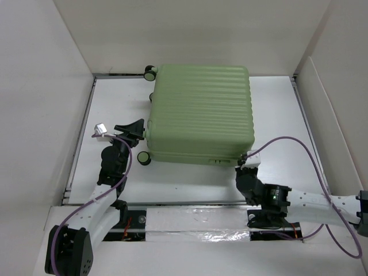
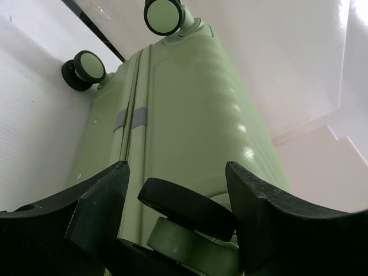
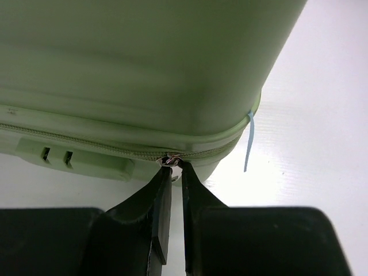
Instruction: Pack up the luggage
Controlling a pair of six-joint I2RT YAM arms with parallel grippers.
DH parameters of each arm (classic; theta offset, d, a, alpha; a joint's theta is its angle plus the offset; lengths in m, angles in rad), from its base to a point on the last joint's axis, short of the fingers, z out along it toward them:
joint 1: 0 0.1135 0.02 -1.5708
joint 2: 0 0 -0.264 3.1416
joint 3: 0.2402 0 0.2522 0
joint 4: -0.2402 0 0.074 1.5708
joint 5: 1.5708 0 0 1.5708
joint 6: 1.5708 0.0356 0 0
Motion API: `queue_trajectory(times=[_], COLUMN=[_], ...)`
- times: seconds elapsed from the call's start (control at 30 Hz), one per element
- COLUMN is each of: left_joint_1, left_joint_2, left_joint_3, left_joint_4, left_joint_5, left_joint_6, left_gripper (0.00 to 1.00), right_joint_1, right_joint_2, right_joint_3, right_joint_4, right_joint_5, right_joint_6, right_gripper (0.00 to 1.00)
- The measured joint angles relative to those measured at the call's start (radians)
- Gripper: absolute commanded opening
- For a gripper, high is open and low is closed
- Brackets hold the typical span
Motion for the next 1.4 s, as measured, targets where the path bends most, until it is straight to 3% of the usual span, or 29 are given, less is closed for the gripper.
queue_trajectory(times=[0.1,0.3,0.43,0.57,0.73,0.93,1.07,1.17,1.2,1.3,1.4], left_joint_1=[0.0,0.003,0.01,0.031,0.026,0.026,0.02,0.018,0.018,0.018,0.018], left_joint_2=[-0.003,-0.001,0.012,0.02,0.019,0.012,-0.033,-0.058,-0.058,-0.049,-0.033], left_joint_3=[-0.006,-0.04,-0.062,-0.066,-0.094,-0.127,-0.135,-0.135,-0.135,-0.135,-0.135], left_joint_4=[0.003,0.064,0.119,0.154,0.189,0.24,0.209,0.182,0.181,0.185,0.199], left_joint_5=[0.0,0.011,0.024,0.011,0.061,0.107,0.116,0.121,0.123,0.129,0.134], left_joint_6=[0.001,0.003,0.003,0.01,0.0,-0.013,-0.008,-0.002,-0.002,-0.002,-0.003], left_gripper=[0.0,0.0,0.0,0.0,0.0,0.0,0.0,0.0,0.0,0.0,0.0], right_joint_1=[-0.003,-0.011,0.001,0.032,0.124,0.138,0.143,0.149,0.149,0.149,0.129], right_joint_2=[0.031,0.108,0.269,0.488,0.766,0.894,0.834,0.643,0.563,0.343,0.194], right_joint_3=[-0.004,-0.016,0.006,0.153,0.435,0.544,0.498,0.361,0.312,0.207,0.151], right_joint_4=[0.054,0.185,0.323,0.298,0.481,0.6,0.577,0.51,0.467,0.301,0.14], right_joint_5=[-0.001,-0.027,-0.068,-0.039,-0.443,-0.665,-0.654,-0.578,-0.544,-0.43,-0.357], right_joint_6=[-0.051,-0.112,-0.138,-0.2,-0.198,-0.225,-0.196,-0.118,-0.082,0.037,0.13], right_gripper=[0.0,0.0,0.0,0.0,0.0,0.0,0.0,0.11,0.2,0.33,0.37])
